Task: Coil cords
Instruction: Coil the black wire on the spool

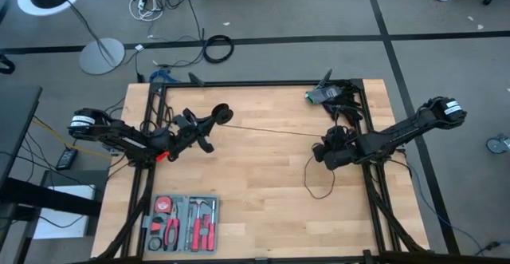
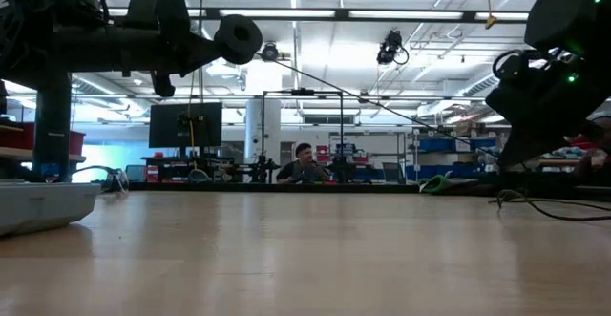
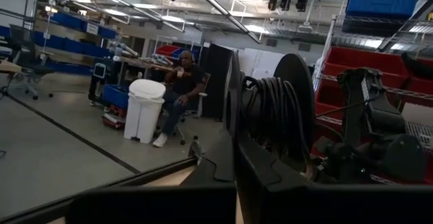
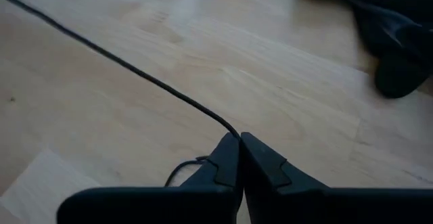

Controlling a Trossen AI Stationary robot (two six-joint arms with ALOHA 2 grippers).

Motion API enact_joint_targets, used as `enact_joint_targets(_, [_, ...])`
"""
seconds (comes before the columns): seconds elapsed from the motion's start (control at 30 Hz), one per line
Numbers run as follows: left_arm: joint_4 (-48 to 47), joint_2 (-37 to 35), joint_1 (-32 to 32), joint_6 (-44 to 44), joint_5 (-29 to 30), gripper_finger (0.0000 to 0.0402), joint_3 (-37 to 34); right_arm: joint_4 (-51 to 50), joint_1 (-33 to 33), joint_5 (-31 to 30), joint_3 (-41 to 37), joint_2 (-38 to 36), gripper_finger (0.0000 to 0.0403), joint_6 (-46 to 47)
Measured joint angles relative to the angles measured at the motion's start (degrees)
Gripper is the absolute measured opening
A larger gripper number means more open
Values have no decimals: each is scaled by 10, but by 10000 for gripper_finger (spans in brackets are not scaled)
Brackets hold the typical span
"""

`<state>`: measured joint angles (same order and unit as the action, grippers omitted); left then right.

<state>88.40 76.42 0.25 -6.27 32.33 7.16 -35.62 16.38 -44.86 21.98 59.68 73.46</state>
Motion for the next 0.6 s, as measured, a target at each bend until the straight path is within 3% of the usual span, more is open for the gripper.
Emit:
enact_joint_targets(0.23, [-11, 0, 0, -1, 0, 0, 0, 45, 9, 3, 0, 0, 30, -59])
enact_joint_targets(0.6, [-49, 0, 0, -16, -18, 0, 0, 93, 5, -10, 0, -18, 96, -158])
